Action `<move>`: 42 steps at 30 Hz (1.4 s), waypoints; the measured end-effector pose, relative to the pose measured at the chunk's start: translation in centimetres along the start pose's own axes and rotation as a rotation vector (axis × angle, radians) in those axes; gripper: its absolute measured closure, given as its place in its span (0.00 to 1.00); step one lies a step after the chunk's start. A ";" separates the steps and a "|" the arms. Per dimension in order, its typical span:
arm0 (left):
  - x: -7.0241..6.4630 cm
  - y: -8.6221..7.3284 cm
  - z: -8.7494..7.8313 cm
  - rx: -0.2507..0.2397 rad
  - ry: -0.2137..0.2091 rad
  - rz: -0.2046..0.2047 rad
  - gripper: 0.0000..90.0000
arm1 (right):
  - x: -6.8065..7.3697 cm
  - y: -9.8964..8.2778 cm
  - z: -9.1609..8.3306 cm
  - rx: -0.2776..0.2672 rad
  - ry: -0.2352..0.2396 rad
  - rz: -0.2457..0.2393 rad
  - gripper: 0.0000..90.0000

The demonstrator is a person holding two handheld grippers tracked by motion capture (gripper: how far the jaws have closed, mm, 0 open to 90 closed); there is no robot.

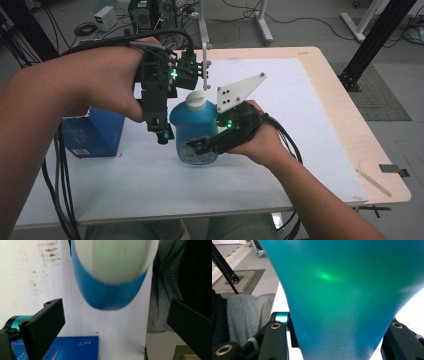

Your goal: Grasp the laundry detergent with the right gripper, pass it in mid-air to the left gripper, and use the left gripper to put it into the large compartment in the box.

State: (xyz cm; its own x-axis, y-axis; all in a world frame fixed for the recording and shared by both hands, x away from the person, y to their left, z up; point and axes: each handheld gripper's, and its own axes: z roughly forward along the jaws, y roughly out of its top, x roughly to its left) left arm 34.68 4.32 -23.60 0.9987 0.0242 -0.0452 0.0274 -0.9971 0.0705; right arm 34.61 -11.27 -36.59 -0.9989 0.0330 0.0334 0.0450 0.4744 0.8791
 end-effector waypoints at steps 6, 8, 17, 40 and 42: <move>-0.2 0.2 0.0 0.000 -0.003 -0.006 0.02 | 0.2 0.8 1.2 -0.001 0.019 -0.008 0.51; -0.2 0.2 0.1 0.001 -0.007 -0.011 0.02 | 0.2 1.1 1.4 -0.004 0.024 -0.013 0.51; -0.2 0.4 0.3 -0.004 -0.007 -0.045 0.02 | 0.2 1.9 2.0 -0.013 0.049 -0.008 0.51; 0.0 0.9 1.0 0.014 -0.003 -0.066 0.12 | 0.0 2.0 2.1 -0.016 0.049 -0.004 0.51; 0.0 0.9 1.0 0.010 -0.002 -0.067 0.12 | 0.0 2.0 2.1 -0.017 0.047 -0.004 0.51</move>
State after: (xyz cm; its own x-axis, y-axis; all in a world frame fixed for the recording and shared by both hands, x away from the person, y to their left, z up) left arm 34.62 3.31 -24.56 0.9946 0.0904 -0.0516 0.0933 -0.9940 0.0569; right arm 34.77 -8.52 -35.84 -0.9986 -0.0105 0.0517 0.0411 0.4598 0.8871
